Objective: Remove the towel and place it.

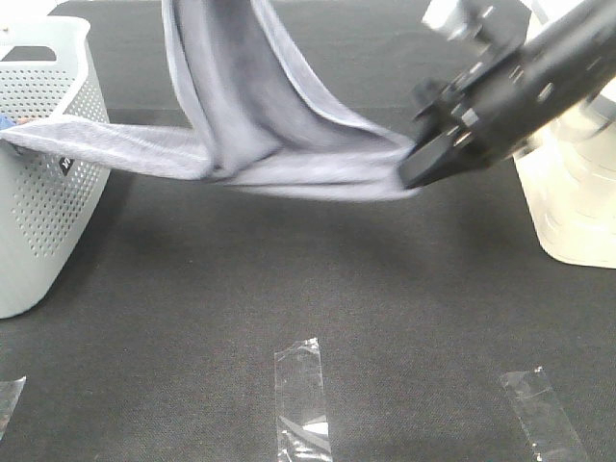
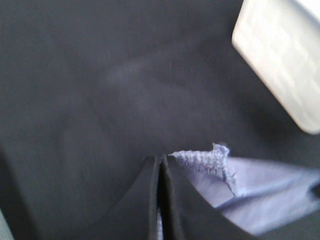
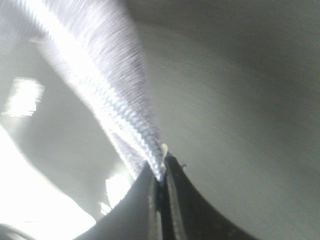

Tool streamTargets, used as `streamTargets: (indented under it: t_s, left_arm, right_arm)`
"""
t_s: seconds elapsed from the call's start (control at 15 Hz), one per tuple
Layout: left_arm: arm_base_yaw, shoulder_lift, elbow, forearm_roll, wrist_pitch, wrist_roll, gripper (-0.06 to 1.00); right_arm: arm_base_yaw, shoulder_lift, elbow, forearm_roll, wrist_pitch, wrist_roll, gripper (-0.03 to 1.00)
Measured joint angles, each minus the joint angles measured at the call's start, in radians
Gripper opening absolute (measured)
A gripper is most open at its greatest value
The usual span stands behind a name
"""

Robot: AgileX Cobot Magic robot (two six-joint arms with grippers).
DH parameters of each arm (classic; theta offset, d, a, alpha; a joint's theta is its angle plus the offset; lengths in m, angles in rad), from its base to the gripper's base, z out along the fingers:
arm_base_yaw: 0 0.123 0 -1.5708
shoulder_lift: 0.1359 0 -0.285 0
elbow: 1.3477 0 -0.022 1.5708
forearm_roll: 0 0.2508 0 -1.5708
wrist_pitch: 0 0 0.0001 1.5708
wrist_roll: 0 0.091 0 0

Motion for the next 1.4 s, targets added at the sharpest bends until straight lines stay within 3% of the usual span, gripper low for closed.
streamTargets:
  t_s: [0.2, 0.27, 0.47, 0.6, 0.73, 0.87, 1.0, 1.13, 1.2, 1.27, 1.4]
  left_arm:
    - [-0.001, 0.075, 0.0, -0.013, 0.029, -0.017, 0.0]
    - [-0.001, 0.119, 0.0, -0.043, -0.018, -0.018, 0.0]
    - [-0.001, 0.181, 0.0, -0.079, -0.231, -0.011, 0.0]
    - [-0.001, 0.193, 0.0, -0.077, -0.432, 0.042, 0.0]
    - [0.014, 0.193, -0.013, -0.063, -0.656, 0.091, 0.0]
    - [0.054, 0.193, -0.034, -0.048, -0.866, 0.122, 0.0]
    - [0.087, 0.193, -0.041, -0.037, -1.141, 0.132, 0.0]
    - [0.104, 0.193, -0.052, 0.002, -1.349, 0.135, 0.0]
    - [0.112, 0.192, -0.054, 0.026, -1.397, 0.135, 0.0]
    - [0.114, 0.192, -0.057, 0.043, -1.382, 0.135, 0.0]
    - [0.117, 0.197, -0.058, 0.063, -1.149, 0.139, 0.0]
  right_arm:
    - [0.002, -0.036, -0.131, -0.329, 0.109, 0.278, 0.0]
    - [0.002, -0.036, -0.19, -0.467, 0.15, 0.365, 0.0]
    - [0.002, -0.036, -0.292, -0.65, 0.107, 0.449, 0.0]
    - [0.002, -0.036, -0.361, -0.755, -0.04, 0.49, 0.0]
    - [0.002, -0.036, -0.418, -0.85, -0.265, 0.5, 0.0]
    - [0.002, -0.036, -0.451, -0.929, -0.55, 0.502, 0.0]
    - [0.008, -0.035, -0.459, -0.959, -0.876, 0.502, 0.0]
    - [0.017, -0.035, -0.459, -0.983, -1.069, 0.502, 0.0]
    - [0.017, -0.035, -0.459, -0.991, -1.1, 0.502, 0.0]
    - [0.017, -0.035, -0.459, -0.992, -1.065, 0.502, 0.0]
    - [0.019, -0.027, -0.459, -0.984, -0.858, 0.502, 0.0]
